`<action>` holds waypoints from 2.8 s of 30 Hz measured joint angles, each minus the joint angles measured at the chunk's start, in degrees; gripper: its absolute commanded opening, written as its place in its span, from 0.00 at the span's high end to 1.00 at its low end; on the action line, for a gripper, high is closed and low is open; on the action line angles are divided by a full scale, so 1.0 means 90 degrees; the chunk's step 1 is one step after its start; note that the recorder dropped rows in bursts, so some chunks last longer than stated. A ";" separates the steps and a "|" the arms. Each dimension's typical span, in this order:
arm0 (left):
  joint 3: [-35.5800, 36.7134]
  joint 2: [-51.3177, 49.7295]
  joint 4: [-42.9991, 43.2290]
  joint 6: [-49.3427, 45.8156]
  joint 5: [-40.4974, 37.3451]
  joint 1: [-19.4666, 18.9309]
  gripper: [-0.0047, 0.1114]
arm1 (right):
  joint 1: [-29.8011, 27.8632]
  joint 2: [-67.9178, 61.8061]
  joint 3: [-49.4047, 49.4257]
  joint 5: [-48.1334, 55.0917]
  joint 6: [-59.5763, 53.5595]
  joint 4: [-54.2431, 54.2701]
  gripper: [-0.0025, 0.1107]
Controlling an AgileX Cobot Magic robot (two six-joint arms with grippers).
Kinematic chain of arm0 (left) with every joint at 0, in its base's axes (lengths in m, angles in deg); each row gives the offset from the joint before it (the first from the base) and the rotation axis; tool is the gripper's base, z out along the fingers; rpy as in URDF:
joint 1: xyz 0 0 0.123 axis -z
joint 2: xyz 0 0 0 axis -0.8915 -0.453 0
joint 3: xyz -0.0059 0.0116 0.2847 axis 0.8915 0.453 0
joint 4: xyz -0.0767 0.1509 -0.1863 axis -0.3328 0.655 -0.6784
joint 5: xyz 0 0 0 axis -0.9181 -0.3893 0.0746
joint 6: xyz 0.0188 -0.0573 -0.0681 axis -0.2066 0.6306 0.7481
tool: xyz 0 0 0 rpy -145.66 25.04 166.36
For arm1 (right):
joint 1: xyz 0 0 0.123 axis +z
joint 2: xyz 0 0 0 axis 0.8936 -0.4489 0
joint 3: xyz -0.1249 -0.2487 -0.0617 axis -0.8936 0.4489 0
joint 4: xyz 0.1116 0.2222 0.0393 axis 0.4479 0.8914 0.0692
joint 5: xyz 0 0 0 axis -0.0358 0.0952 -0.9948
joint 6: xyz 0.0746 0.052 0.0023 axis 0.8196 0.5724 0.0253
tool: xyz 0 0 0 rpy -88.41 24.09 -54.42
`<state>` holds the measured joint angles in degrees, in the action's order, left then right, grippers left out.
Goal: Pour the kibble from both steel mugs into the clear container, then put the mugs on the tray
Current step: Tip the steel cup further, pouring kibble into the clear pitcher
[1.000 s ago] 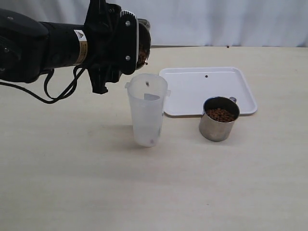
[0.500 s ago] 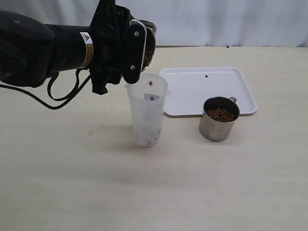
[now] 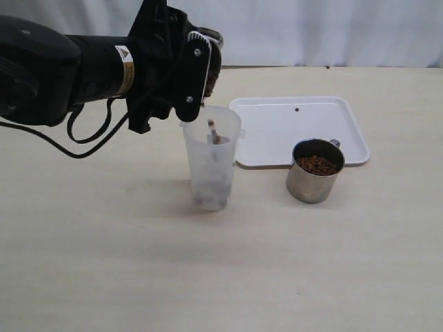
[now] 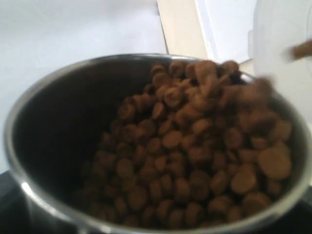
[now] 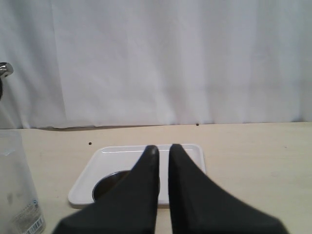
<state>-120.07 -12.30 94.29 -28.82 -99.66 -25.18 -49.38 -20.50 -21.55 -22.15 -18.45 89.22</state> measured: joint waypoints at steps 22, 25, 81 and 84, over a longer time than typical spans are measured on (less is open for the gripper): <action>0.0000 0.0000 0.0000 -0.0487 0.0000 0.0000 0.96 | 0.0000 0.0000 0.0000 0.0000 0.0000 0.0000 0.93; 0.0000 0.0000 0.0000 -0.0565 0.0000 0.0000 0.96 | 0.0000 0.0000 0.0000 0.0000 0.0000 0.0000 0.93; 0.0000 0.0000 0.0000 -0.1370 0.0000 0.0000 0.96 | 0.0000 0.0000 0.0000 0.0000 0.0000 0.0000 0.93; 0.0000 0.0000 0.0000 -0.1460 0.0000 0.0000 0.96 | 0.0000 0.0000 0.0000 0.0000 0.0000 0.0000 0.93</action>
<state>-120.07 -12.30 94.29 -41.97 -99.66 -25.18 -49.38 -20.50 -21.55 -22.15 -18.45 89.22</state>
